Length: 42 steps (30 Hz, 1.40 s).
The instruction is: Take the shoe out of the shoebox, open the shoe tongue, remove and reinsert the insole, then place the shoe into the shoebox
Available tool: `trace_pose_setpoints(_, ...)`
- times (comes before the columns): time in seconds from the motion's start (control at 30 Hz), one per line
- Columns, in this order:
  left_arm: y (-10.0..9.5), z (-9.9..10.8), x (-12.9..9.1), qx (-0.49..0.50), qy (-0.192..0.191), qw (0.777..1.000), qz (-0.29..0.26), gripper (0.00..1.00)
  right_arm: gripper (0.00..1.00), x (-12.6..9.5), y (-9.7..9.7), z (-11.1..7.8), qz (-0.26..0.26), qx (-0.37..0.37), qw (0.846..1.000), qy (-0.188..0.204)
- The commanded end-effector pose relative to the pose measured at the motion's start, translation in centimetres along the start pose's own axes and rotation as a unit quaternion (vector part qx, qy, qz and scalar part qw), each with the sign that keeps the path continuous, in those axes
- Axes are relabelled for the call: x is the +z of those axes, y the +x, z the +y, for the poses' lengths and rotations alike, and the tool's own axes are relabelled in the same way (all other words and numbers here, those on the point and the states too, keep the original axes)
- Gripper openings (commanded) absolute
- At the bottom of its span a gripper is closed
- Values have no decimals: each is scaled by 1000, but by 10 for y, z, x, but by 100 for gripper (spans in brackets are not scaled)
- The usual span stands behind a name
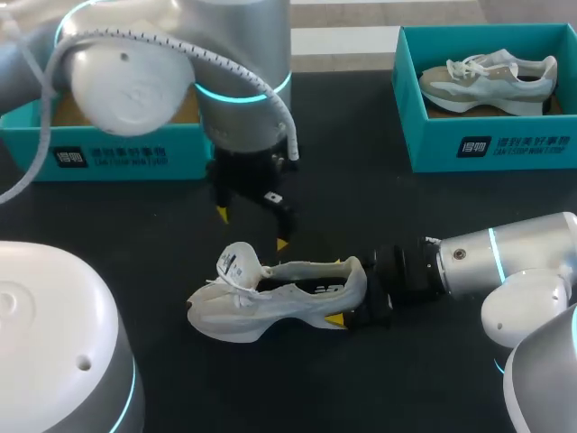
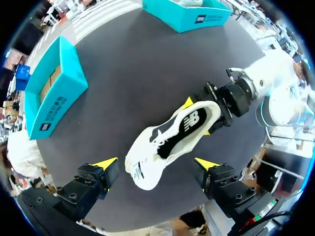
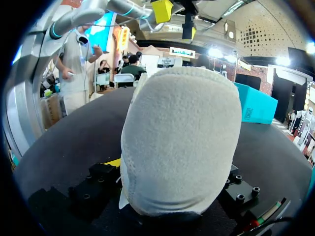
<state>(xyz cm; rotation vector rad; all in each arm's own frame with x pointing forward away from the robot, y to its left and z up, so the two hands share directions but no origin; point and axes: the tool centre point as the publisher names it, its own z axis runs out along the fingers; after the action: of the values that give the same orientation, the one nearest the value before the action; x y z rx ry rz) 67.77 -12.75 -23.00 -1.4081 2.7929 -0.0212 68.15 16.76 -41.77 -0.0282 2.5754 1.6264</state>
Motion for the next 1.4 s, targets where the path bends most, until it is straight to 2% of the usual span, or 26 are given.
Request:
trace_pose_setpoints(0.03,15,-18,-4,463,89,880,63,100,0,2,-2,-3,0,0,1000,2)
trace_pose_setpoints(0.07,19,-20,-5,475,92,872,70,100,0,2,-2,-3,0,0,1000,2)
trace_pose_setpoints(0.1,22,-21,-6,483,95,868,69,86,0,2,-2,-3,0,0,1000,2)
trace_pose_setpoints(0.13,27,-22,-6,496,100,859,78,30,0,2,-2,-3,0,0,1000,2)
trace_pose_setpoints(0.17,29,-23,-7,505,104,853,84,0,0,2,-2,-3,0,0,1000,2)
trace_pose_setpoints(0.43,46,-27,-2,562,115,808,133,0,0,2,-2,-3,0,0,1000,2)
trace_pose_setpoints(0.7,65,-27,38,586,60,794,151,0,0,2,-2,-3,0,0,1000,2)
trace_pose_setpoints(0.8,68,-25,47,590,46,792,152,0,0,2,-2,-3,0,0,1000,2)
trace_pose_setpoints(0.97,69,-22,64,582,5,802,135,0,0,2,-2,-3,0,0,1000,2)
trace_pose_setpoints(1.4,69,-22,64,582,5,802,135,0,0,2,-2,-3,0,0,1000,2)
